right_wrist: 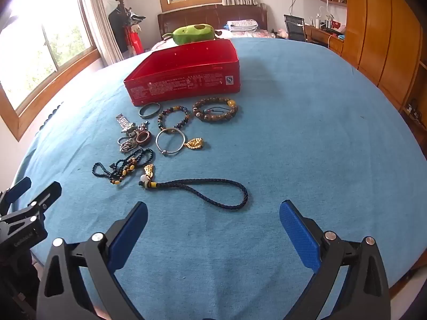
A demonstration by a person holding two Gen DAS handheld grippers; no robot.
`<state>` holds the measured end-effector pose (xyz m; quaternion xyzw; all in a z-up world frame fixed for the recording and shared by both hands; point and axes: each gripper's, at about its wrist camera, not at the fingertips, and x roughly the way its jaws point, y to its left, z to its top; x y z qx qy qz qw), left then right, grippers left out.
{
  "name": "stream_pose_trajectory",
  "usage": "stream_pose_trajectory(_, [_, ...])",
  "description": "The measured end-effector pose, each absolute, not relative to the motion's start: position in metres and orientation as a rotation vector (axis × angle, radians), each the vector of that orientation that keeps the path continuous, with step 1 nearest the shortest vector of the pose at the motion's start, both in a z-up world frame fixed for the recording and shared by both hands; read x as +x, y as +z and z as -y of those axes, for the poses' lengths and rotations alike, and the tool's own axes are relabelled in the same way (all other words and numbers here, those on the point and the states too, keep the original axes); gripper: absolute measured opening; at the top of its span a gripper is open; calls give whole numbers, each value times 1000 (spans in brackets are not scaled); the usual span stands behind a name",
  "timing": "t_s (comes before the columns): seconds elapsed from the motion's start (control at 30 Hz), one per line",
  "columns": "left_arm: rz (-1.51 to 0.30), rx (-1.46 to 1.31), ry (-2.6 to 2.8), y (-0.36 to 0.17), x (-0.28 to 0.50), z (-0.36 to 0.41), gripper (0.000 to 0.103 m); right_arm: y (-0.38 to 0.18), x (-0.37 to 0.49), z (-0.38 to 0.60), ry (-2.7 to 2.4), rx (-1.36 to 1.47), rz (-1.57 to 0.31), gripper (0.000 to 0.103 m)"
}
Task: Organize jewelry
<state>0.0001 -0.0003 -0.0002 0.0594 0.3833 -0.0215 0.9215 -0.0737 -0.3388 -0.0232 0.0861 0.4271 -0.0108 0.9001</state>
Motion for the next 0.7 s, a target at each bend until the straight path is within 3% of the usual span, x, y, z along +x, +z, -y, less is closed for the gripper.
stream_pose_trajectory(0.7, [-787,121,-45,0,0,0,100,-22,-71,337,-20,181,-885,99])
